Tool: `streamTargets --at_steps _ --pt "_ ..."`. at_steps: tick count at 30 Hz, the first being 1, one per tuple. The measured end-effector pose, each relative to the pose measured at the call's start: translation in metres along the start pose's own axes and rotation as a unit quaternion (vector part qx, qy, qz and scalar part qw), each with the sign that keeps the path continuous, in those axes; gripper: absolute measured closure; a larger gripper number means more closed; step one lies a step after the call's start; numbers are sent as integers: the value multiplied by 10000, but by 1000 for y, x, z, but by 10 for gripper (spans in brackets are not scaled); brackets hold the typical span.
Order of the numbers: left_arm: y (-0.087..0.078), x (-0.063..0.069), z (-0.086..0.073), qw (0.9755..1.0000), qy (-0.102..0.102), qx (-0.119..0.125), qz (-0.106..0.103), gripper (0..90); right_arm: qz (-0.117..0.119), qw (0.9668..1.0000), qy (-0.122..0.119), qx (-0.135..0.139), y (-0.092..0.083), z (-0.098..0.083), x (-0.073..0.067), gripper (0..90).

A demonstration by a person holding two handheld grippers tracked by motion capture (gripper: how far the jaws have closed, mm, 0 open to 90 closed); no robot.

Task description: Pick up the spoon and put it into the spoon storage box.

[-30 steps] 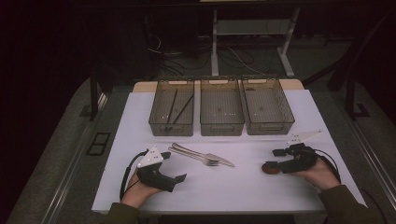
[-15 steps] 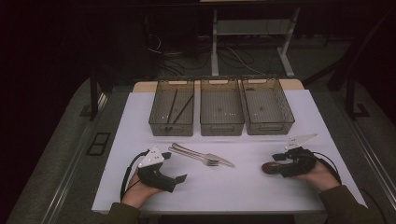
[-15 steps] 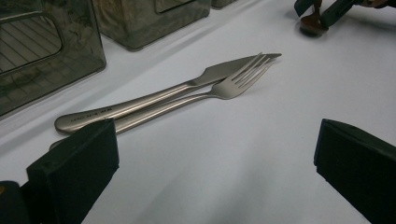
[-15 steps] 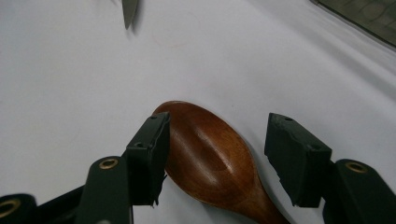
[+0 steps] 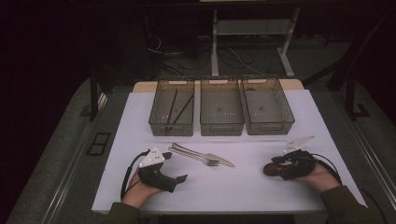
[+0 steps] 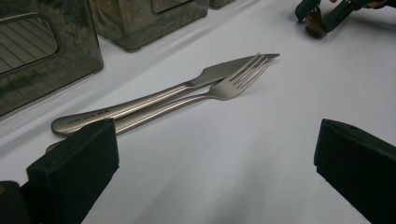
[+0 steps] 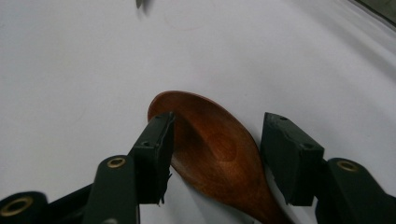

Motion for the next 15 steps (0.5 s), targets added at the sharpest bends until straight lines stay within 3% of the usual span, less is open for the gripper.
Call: streamTargets --at_steps 15 --pt "2 1 0 10000 18 -29 -20 0 89 9989 -399 -233 -6 -9 -3 543"
Point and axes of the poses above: each handheld gripper's, and its own axes: y roughly forward along the jaws, z roughly out of its top, x roughly to its right, the point moved 9 cm from there along y, roughly forward along the jaws, and after that the axes turned 1 degree about -z, right-handed, at the moved point
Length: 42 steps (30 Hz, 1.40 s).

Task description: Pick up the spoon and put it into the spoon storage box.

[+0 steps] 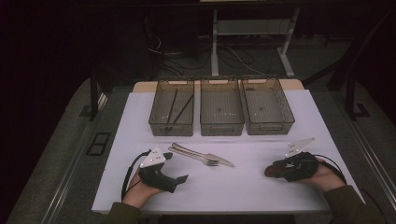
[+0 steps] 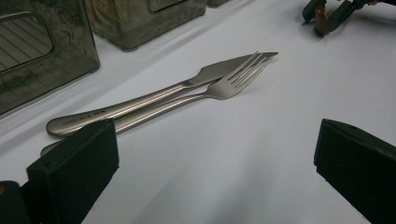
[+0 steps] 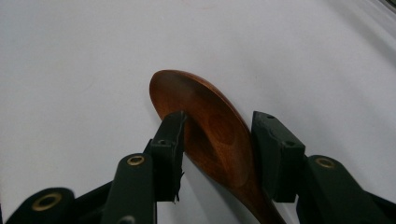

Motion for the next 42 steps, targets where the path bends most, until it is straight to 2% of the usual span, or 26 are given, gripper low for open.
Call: streamTargets --at_steps 14,23,37,42 --pt "0 1 0 10000 17 -9 -17 0 73 9999 -135 -56 -3 -3 -1 667" --pt "1 1 0 10000 34 -22 -32 0 234 9995 -178 -85 -4 -5 -4 762" --pt "2 3 1 9999 79 -9 -70 0 226 9996 -120 -90 -4 -3 -5 798" --pt "4 4 1 9999 94 -14 -127 0 202 9997 76 -98 -5 -1 -4 799"
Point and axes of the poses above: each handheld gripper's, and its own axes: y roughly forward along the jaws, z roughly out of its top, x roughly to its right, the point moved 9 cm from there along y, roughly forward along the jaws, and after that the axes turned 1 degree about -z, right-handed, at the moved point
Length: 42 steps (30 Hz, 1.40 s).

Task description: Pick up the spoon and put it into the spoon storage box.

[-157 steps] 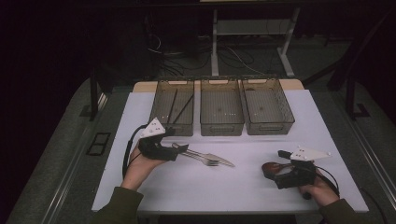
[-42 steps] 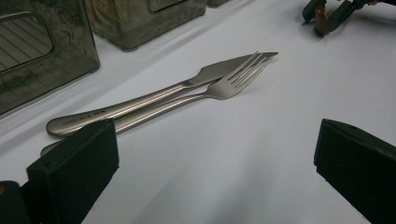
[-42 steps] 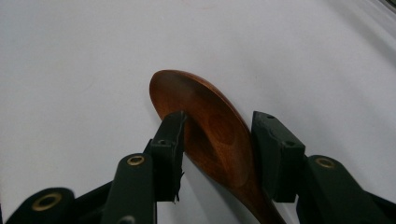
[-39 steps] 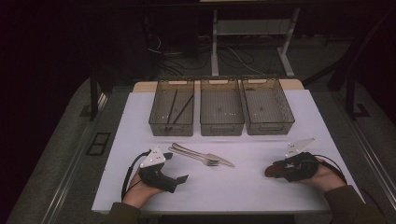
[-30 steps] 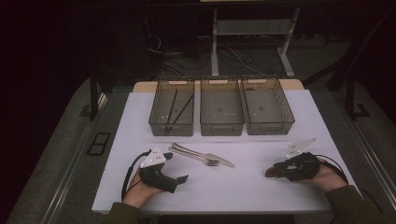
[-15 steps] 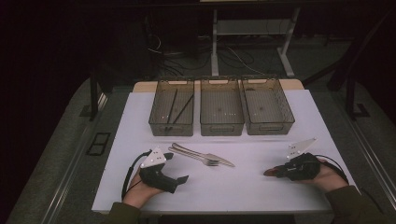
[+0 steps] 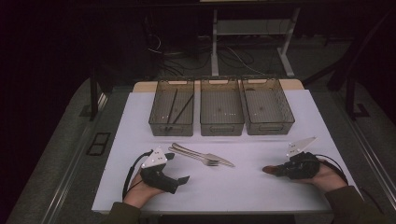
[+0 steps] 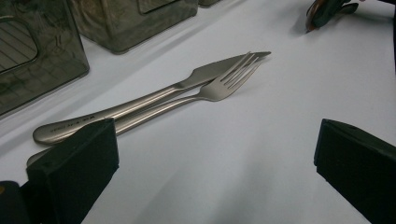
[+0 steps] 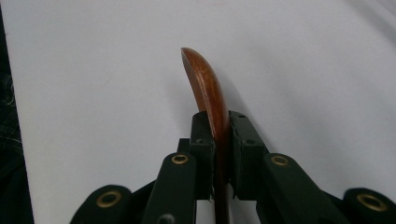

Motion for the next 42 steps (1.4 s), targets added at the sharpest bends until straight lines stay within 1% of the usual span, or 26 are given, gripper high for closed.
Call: streamTargets --at_steps 4,7,10,17,19,21,24,32,37,39,42 --pt "2 1 0 10000 24 9 -26 0 -18 9999 102 16 -1 3 0 799" --pt "1 1 1 10000 42 4 -16 0 -38 9998 146 116 -3 7 1 799" --pt "0 0 1 10000 36 -4 5 0 -64 9994 272 218 -6 12 3 800" --pt "0 0 0 10000 62 -20 9 0 -237 9969 562 503 -13 26 11 799" --pt "0 0 1 10000 58 -6 14 0 -297 9959 663 533 -14 30 14 799" --pt "0 0 1 10000 61 -4 16 0 -309 9952 718 588 -15 33 15 799" --pt "0 0 1 9999 111 -24 16 0 -334 9941 817 629 -15 38 18 799" --pt "2 1 3 9999 130 10 -3 0 -414 9920 880 800 -15 53 20 799" --pt "3 1 3 9999 124 7 -31 0 -429 9905 897 952 -18 65 24 799" --pt "3 0 3 9999 102 17 -40 0 -388 9899 914 1014 -18 70 25 799" --pt "3 1 3 9999 110 20 -45 0 -433 9891 916 1072 -19 78 26 799"
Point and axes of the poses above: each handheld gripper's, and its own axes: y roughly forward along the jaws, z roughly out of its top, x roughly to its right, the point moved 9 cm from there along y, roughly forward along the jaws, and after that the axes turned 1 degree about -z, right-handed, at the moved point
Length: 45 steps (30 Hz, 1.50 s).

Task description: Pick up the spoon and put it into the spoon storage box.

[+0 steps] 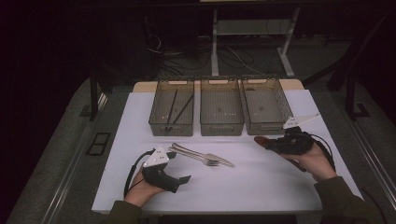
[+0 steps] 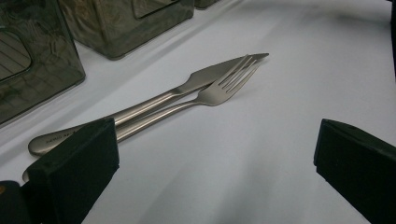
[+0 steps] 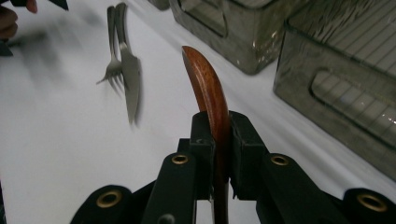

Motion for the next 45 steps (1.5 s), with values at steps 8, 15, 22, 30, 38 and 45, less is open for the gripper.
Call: streamTargets --at_steps 8,15,22,30,38,45 --pt "0 0 0 10000 -8 -9 14 0 -30 9998 32 205 2 26 -1 799" --pt "0 0 1 10000 -3 18 5 0 -115 9996 -14 239 10 50 -2 799" --pt "1 1 2 10000 41 4 17 0 -206 9993 90 291 19 75 0 799" --pt "1 1 2 10000 49 11 47 0 -350 9991 116 196 39 103 4 799" --pt "1 2 2 10000 22 50 41 0 -438 9986 252 179 58 127 9 799" --pt "1 3 2 10000 70 8 42 0 -460 9983 320 188 77 150 11 799"
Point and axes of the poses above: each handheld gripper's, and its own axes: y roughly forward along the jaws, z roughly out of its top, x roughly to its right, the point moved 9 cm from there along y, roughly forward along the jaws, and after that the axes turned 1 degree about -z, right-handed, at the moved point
